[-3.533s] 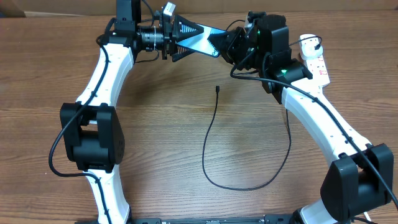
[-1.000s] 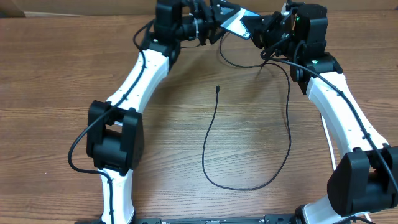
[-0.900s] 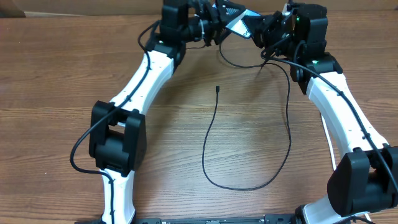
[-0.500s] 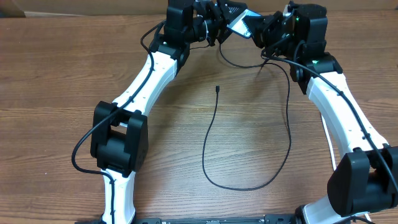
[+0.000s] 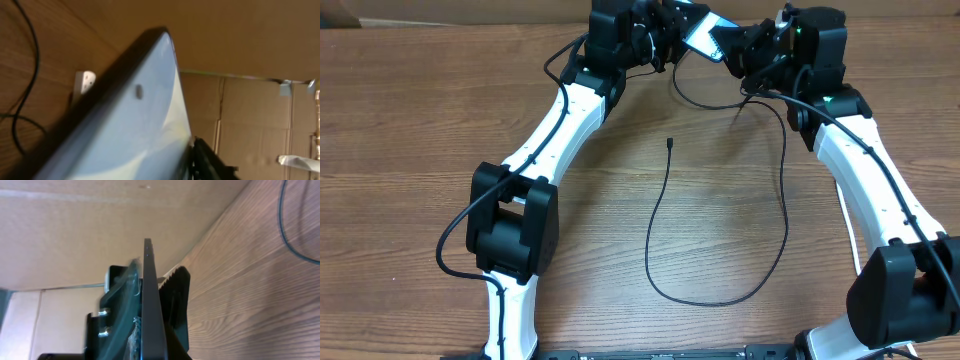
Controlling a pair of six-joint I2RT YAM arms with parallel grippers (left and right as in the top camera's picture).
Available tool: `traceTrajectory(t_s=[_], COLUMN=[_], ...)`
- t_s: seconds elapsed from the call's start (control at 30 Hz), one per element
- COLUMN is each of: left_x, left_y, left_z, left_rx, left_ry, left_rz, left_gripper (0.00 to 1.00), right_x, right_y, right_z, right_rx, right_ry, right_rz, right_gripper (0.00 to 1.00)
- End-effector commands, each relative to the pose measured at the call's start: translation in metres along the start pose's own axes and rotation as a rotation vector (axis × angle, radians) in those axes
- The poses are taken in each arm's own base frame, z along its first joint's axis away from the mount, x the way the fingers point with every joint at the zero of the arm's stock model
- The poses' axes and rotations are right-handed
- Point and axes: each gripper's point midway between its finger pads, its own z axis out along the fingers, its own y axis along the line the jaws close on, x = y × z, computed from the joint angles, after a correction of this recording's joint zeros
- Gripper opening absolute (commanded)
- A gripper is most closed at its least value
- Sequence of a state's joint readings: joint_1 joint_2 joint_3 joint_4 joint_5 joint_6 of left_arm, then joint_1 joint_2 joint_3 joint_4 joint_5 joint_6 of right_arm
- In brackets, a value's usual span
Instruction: Plug charger to phone and switch on socket
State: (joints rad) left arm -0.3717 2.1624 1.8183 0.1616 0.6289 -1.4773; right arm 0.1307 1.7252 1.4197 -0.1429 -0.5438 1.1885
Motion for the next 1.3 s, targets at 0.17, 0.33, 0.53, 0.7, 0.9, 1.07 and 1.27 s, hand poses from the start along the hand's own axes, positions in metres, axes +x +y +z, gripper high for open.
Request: traceTrajectory(t_s=[0.17, 0.33, 0.53, 0.7, 0.9, 1.07, 1.27], left_x=[-0.007, -0.007, -0.011, -0.017, -0.024, -0.034, -0.046], left_y=[-0.037, -0.037, -0.036, -0.036, -0.028, -0.01, -0.001], left_z=[-0.006, -0.006, -0.007, -0.01, -0.016, -0.026, -0.046], left_rx=[0.082, 0.082, 0.081, 0.08, 0.055, -0.005, -0.023], left_ry=[-0.061, -0.062, -0.08, -0.088, -0.086, -0.067, -0.003], left_rz=[0.055, 0.055, 0.055, 0.053, 0.035, 0.003, -0.016], left_gripper=[0.1, 0.08, 0.04, 0.04, 0.04, 0.04, 0.04], right_x=[0.032, 0.033, 0.033, 0.033, 0.029, 0.026, 0.008], right_y=[0.005, 0.005, 0.005, 0.005, 0.006, 0.009, 0.004], right_z=[0.001, 0.001, 0.001, 0.001, 0.001, 0.0, -0.007], right_rx=[-0.017, -0.018, -0.018, -0.019, -0.02, -0.035, -0.032], right_ry=[0.131, 0.132, 0.132, 0.13, 0.11, 0.1, 0.065], right_rz=[-0.029, -0.03, -0.031, -0.033, -0.063, -0.108, -0.159], right_gripper=[0.04, 0.04, 0.04, 0.15, 0.29, 0.44, 0.56])
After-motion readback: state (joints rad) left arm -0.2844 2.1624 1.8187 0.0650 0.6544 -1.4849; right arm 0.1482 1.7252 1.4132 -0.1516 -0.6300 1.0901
